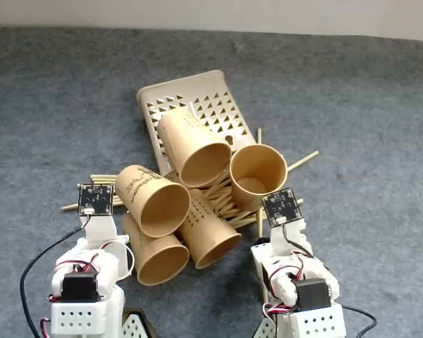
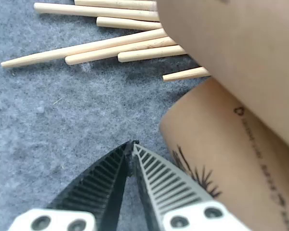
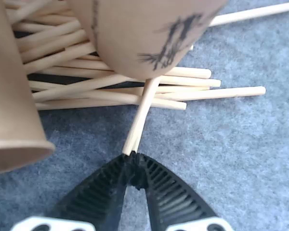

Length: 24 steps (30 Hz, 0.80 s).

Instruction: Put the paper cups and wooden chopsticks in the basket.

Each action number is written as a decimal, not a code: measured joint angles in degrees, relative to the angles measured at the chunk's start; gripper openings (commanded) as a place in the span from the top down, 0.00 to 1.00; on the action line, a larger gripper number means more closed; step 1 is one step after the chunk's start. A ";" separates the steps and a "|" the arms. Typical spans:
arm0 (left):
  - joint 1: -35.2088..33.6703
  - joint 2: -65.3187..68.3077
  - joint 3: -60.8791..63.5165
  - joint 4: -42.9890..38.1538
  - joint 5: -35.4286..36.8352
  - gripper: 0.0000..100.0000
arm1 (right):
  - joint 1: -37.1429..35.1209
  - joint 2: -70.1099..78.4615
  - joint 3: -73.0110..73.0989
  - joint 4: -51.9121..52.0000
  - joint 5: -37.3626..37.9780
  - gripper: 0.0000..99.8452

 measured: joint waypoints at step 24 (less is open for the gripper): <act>-0.09 0.00 -0.53 0.00 0.00 0.99 | 0.00 0.00 0.00 0.00 0.00 0.99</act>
